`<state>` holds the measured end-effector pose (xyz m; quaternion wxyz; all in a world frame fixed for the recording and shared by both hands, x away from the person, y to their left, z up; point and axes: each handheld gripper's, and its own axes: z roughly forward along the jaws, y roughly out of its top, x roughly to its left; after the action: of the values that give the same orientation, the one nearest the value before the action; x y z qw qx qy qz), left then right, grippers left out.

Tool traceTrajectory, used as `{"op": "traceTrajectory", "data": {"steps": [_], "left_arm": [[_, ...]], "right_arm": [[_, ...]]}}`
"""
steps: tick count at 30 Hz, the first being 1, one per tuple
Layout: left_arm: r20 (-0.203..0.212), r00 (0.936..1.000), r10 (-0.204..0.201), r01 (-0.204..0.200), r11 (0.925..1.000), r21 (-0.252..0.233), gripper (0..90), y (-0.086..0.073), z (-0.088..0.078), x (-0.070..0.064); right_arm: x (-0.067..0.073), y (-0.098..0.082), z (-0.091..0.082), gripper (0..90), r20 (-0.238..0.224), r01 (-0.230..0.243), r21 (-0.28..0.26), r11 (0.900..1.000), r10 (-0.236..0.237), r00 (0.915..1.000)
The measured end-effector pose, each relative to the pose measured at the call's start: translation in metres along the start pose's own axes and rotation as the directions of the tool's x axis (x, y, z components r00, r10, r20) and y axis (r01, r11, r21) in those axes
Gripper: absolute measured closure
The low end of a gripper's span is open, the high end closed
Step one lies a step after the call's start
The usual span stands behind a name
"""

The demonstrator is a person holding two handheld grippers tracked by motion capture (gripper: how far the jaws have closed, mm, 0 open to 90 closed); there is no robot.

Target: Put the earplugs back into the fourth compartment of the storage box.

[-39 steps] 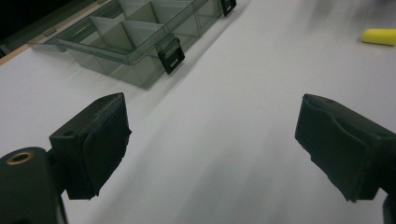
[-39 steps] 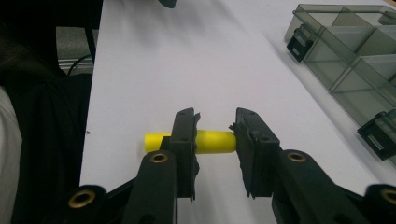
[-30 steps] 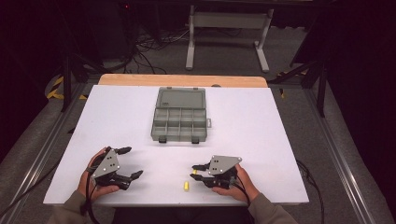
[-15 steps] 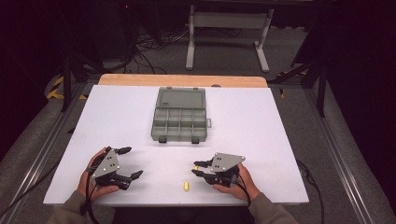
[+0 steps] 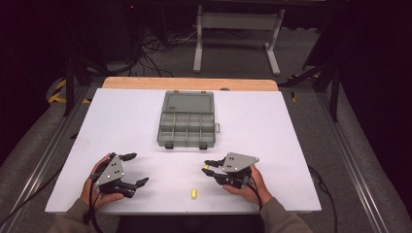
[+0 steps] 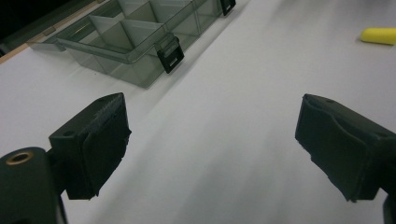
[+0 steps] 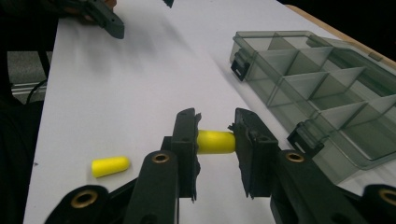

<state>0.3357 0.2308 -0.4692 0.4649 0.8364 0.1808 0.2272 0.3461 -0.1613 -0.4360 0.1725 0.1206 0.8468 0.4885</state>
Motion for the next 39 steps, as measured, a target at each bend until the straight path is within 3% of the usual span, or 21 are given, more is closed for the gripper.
{"op": "traceTrajectory", "data": {"steps": [39], "left_arm": [[0.010,0.9999,-0.005,0.005,1.0000,-0.001,10.6,0.000,0.001,0.000]], "right_arm": [[-0.033,0.025,-0.001,71.4,0.085,-0.008,-0.027,1.000,0.010,0.9964]]}}
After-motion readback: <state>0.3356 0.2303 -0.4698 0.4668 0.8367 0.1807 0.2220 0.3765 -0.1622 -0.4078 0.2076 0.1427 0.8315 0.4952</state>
